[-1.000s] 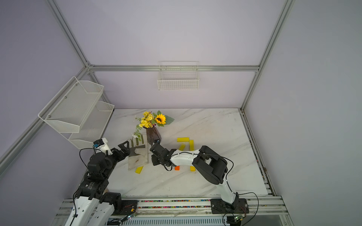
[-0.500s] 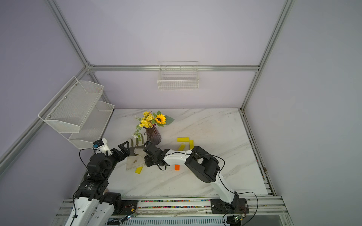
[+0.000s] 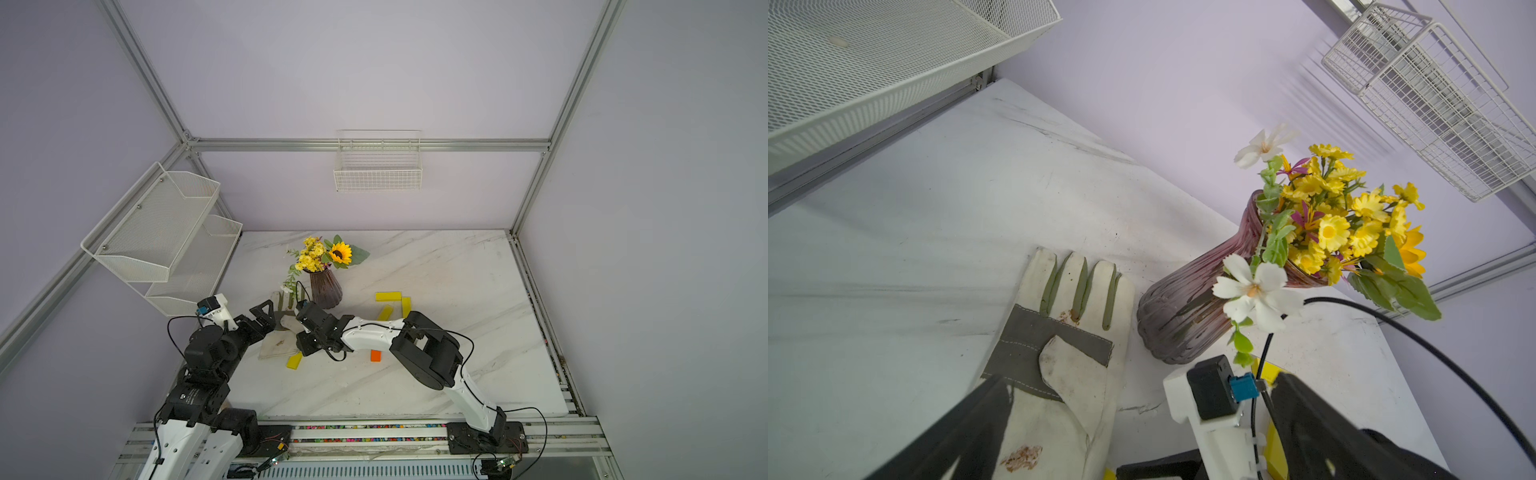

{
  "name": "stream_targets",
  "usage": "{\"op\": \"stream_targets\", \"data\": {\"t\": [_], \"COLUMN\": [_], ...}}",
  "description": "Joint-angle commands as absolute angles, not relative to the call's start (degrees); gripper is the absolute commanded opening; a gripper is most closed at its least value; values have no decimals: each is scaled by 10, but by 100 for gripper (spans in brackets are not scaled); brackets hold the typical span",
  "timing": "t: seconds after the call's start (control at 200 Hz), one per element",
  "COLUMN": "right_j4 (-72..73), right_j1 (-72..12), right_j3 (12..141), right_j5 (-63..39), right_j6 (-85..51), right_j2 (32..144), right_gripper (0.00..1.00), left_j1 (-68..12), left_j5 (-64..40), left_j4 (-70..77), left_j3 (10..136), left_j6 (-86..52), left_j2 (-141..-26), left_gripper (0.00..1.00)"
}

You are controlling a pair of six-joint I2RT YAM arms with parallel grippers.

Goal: Assemble the number 8 with building blocks
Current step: Adjust the distractor at the center of the board.

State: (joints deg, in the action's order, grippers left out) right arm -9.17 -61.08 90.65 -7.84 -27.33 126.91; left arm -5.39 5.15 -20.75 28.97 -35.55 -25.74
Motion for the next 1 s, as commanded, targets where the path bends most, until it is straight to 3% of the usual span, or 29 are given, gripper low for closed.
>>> {"op": "stream_targets", "data": {"t": [0.0,0.29,0.795,0.995], "right_j4": [-129,-116,-165,-140], "right_j1": [-619,-621,-623,-626], "right_j3": [943,925,1041,986], "right_j5": [-90,-76,-136,-94], "right_j6": [-265,-260,-230,-227], "right_j2": [1299,1281,1358,1300], "right_gripper": [45,46,47,50], "left_j1": [-53,-53,-52,-53], "left_j5": [53,54,56,56], "left_j4": [-199,-199,-201,-200], "left_j3": [294,293,298,298], "left_j6": [-356,-351,-344,-343], "left_j2": [-252,-249,-246,-247], "left_gripper": [100,100,100,100]}}
